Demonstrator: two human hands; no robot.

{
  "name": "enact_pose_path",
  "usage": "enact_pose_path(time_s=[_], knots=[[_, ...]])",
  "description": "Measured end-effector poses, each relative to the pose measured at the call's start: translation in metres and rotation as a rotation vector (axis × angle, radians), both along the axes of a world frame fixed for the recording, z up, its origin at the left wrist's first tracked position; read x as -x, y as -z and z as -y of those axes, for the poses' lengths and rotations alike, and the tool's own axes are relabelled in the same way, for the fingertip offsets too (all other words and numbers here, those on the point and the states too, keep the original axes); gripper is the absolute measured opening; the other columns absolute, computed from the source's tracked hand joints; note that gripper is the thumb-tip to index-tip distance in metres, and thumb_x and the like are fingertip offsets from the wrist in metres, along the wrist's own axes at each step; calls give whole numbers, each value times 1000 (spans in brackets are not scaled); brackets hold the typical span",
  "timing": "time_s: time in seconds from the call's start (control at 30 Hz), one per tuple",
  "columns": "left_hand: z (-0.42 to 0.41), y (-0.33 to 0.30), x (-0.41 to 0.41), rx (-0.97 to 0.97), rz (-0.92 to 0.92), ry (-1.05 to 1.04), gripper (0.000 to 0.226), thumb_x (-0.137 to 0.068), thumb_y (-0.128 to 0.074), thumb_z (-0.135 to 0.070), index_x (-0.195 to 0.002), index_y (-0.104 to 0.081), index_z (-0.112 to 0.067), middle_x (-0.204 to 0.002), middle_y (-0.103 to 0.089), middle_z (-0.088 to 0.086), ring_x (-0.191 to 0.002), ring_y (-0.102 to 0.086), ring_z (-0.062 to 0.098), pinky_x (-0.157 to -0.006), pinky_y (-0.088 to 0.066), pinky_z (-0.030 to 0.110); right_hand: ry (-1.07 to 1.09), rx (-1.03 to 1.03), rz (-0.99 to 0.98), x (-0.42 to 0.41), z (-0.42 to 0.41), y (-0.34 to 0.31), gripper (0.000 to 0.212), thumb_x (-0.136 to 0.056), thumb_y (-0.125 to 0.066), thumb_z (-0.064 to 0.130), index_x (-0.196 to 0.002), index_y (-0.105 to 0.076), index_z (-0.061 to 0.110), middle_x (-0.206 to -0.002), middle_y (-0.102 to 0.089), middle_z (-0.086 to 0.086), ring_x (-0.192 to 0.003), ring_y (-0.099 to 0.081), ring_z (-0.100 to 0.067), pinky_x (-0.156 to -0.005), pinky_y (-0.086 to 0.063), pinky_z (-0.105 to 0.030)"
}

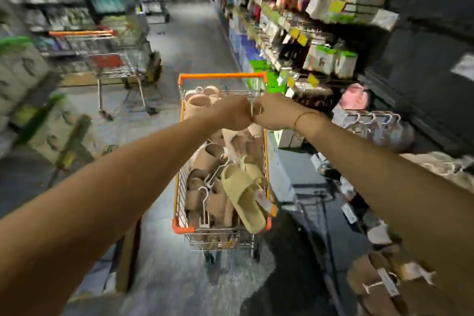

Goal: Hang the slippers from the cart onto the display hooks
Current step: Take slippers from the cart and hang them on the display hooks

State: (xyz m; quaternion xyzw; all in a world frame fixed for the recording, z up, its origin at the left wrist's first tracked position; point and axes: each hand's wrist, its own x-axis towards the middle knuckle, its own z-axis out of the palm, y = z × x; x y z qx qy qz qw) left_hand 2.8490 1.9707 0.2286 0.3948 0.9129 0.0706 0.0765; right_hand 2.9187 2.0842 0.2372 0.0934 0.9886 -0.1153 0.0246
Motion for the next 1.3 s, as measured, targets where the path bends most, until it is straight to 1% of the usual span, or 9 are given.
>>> enact_pose_path(time_s=[0.07,0.23,0.47,0.6,0.77,0.93,1.13,1.23,1.3], knots=[[4,30,20,11,54,-53,43,-87,-44,-32,-113,-72,-13,-115,-70,11,-110,-64,34,-89,-50,35,-50,22,33,24,-1,26,22,-93,-55,23,-103,-67,8,-114,-65,-19,-108,-60,-37,-80,-47,-36],[0,109,80,65,194,-129,48,-88,-42,-39,-109,-73,-9,-110,-71,14,-99,-65,36,-85,-53,38,-56,87,141,80,-14,108,14,-95,-52,28,-87,-56,17,-101,-60,-10,-91,-51,-26,-68,-29,-25],[-39,209,118,132,312,-132,27,-86,-53,-11,-112,-62,-11,-97,-62,6,-91,-64,30,-68,-44,36,112,243,287,116,-40,213,13,-91,-54,25,-86,-62,16,-96,-66,-7,-88,-60,-29,-75,-50,-37],[-52,257,125,196,258,-113,42,-90,-61,-19,-128,-50,-8,-124,-57,11,-116,-58,36,-85,-45,41,251,309,266,121,-48,260,11,-89,-53,19,-91,-64,19,-94,-63,-1,-87,-58,-24,-76,-51,-36],[-56,292,140,144,342,-79,23,-92,-61,-25,-108,-54,-10,-110,-65,14,-105,-64,37,-79,-49,39,319,387,356,124,-52,298,28,-87,-45,19,-108,-63,25,-111,-64,-4,-101,-60,-27,-88,-54,-43],[-62,284,152,95,480,-71,25,-94,-55,-26,-103,-63,-4,-105,-68,15,-100,-65,35,-74,-45,35,340,379,422,122,-36,293,38,-88,-42,7,-122,-55,19,-121,-56,-13,-125,-44,-33,-103,-45,-48],[-69,218,152,-31,543,22,16,-92,-53,-18,-96,-66,-11,-102,-66,9,-88,-54,25,-73,-39,30,342,231,378,113,-35,239,33,-93,-52,16,-126,-53,11,-127,-48,-11,-124,-41,-34,-104,-42,-45],[-76,172,147,-144,611,84,27,-83,-55,-22,-103,-68,-11,-101,-67,7,-94,-60,26,-80,-51,35,402,257,320,103,-44,196,35,-95,-47,17,-129,-57,15,-132,-47,-13,-127,-42,-36,-108,-40,-42],[-85,133,139,-211,593,152,21,-87,-56,-15,-99,-70,-7,-93,-67,10,-84,-60,24,-66,-49,29,451,273,233,91,-52,161,38,-93,-48,14,-130,-57,17,-136,-45,-11,-130,-42,-32,-111,-35,-37]])
